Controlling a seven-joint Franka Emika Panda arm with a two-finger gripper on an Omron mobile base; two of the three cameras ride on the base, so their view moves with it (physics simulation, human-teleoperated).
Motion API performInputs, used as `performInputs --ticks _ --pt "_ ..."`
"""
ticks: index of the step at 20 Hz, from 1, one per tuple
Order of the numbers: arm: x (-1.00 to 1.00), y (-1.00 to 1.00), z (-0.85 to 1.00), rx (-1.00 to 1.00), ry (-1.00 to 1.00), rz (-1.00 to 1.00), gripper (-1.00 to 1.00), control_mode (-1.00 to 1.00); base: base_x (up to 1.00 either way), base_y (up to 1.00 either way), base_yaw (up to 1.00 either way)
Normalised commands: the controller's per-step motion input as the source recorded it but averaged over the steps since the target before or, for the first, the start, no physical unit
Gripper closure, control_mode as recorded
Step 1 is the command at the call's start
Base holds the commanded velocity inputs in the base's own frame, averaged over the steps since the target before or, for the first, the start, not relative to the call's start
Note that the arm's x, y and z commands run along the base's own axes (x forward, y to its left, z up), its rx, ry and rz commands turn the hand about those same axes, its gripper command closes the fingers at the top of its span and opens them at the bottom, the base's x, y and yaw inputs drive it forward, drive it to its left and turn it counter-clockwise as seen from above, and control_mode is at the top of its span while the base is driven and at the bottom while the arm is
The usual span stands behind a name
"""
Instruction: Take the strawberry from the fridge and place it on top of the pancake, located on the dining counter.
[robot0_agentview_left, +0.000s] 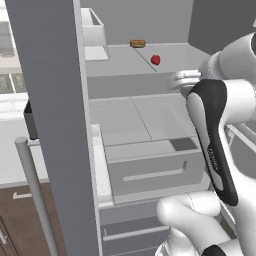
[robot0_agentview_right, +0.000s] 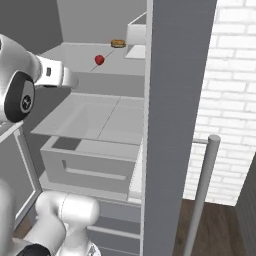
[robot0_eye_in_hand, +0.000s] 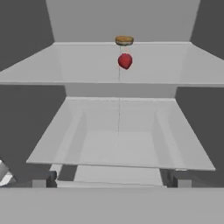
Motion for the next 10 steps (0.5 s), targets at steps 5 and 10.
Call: performInputs --ticks 5,10 --pt "0.58 -0.14 0.29 0.01 -0.01 0.0 -1.0 -1.0 0.0 0.0 0.0" --pt "0.55 -0.05 0.06 0.0 -0.05 0.0 -1.0 -1.0 0.0 0.0 0.0"
